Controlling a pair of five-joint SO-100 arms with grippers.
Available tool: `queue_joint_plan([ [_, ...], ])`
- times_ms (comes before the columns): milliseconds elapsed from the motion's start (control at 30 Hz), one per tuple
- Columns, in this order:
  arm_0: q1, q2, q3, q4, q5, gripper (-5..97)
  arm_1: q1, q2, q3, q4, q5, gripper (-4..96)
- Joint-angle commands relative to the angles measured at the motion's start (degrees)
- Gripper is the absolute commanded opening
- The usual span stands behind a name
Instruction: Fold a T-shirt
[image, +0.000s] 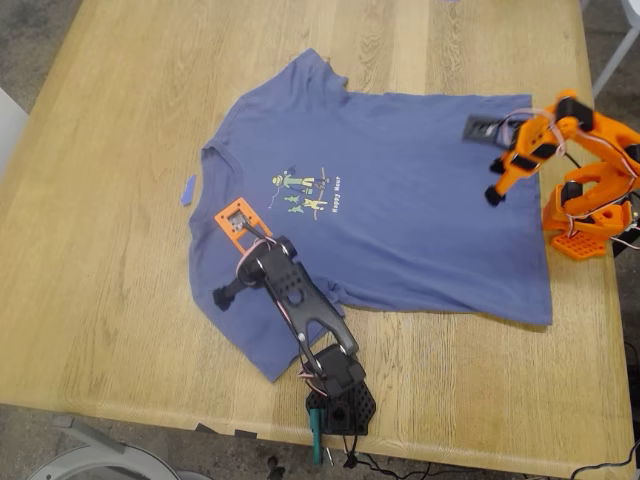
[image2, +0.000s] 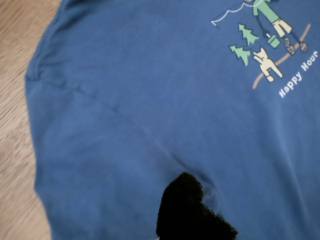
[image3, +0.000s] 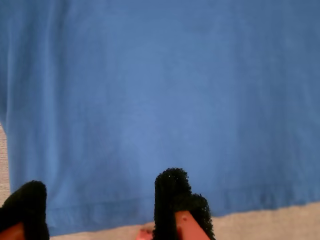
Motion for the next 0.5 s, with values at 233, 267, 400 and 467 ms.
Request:
queue_joint_plan([
  [233,0.8,-13.4,-3.9,-18.0,-0.1,68,-2.8,-19.3,-11.3,-22.9,0.4,30.5],
  [267,0.5,-14.7,-3.9,-19.7,0.2,69,-3.3,-20.2,-10.7,-25.4,0.5,30.5],
  [400,-0.4,-19.9,-4.0,-31.3,2.6,72,-4.4,-23.8,-9.8,-33.0,0.7,31.4],
  [467,-0.4,-22.2,-5.4,-32.5,1.1,75,-4.7,-25.5,-9.9,-35.0,0.9,31.3],
])
